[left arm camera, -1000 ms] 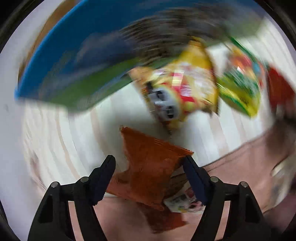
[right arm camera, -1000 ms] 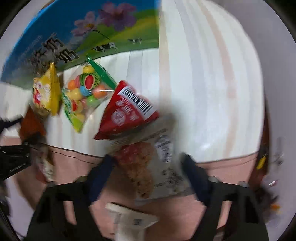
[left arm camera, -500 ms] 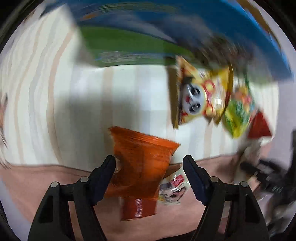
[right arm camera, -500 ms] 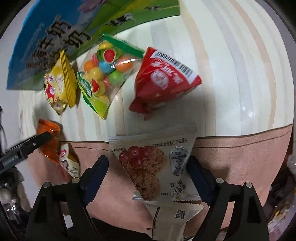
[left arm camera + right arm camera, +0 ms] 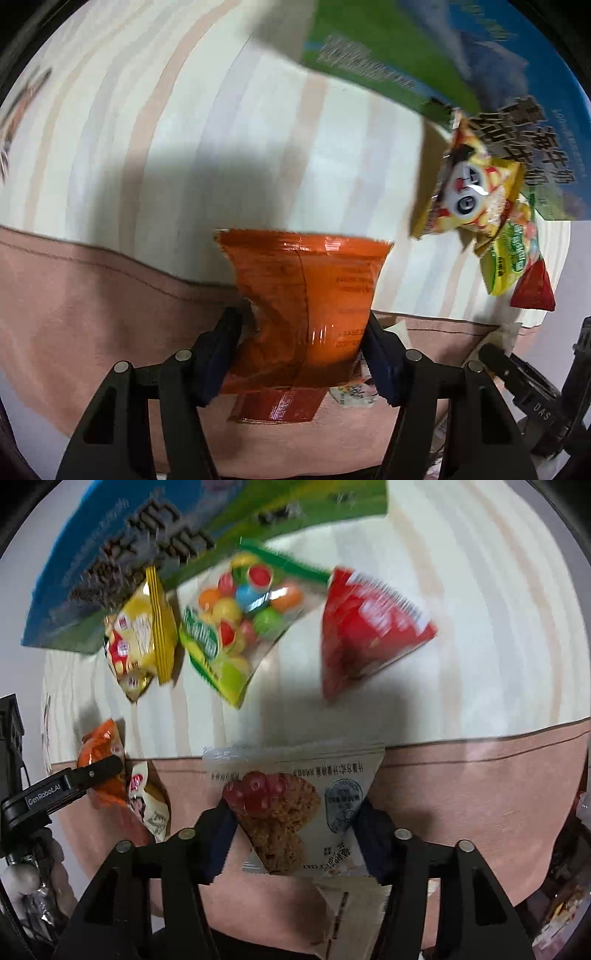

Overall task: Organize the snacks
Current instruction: 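Grasp the orange packet with left tool while right grasps the oat bar packet, then place both packets into the box and open both tools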

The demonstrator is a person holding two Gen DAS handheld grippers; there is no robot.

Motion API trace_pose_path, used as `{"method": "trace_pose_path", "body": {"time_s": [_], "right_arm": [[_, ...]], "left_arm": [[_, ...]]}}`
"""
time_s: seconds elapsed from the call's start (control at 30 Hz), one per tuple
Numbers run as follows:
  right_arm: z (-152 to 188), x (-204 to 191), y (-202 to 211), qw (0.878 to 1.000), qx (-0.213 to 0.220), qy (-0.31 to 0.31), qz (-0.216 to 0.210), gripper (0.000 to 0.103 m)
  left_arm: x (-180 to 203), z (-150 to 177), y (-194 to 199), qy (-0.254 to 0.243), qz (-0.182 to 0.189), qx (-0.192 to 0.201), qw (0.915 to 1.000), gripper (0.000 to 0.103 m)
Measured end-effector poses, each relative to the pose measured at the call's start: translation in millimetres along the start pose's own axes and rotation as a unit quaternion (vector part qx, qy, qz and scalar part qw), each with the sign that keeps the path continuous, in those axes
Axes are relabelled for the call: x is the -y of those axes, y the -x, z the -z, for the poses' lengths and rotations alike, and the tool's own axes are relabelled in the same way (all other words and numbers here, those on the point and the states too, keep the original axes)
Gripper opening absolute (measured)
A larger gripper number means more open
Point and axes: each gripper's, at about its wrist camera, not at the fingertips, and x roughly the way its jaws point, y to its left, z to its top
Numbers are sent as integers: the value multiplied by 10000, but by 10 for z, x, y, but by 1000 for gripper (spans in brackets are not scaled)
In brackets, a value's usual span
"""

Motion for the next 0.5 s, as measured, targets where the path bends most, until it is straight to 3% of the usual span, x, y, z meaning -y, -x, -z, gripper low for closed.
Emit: {"method": "trace_pose_path", "body": {"time_s": [0.13, 0.2, 0.23, 0.3, 0.4, 0.5], "right_arm": [[27, -95, -63, 9999, -39, 64, 80, 72], [60, -152, -84, 9997, -38, 133, 209, 71], [77, -171, -108, 9995, -6, 163, 284, 63], [125, -215, -100, 9987, 106, 281, 422, 57], [201, -272, -3, 9990, 240, 248, 282, 54], [141, -256, 315, 9990, 379, 226, -55, 54]], "left_arm": [[-54, 56, -35, -113, -75, 81, 9999, 62], [-38, 142, -54, -106, -144, 224, 9996, 56], [18, 239, -65, -125, -176, 285, 9994, 53], [64, 328, 32, -202, -232, 369, 9988, 50], [109, 444, 244, -321, -236, 508, 9979, 49], [182, 534, 557, -402, -15, 658, 9970, 49]]}}
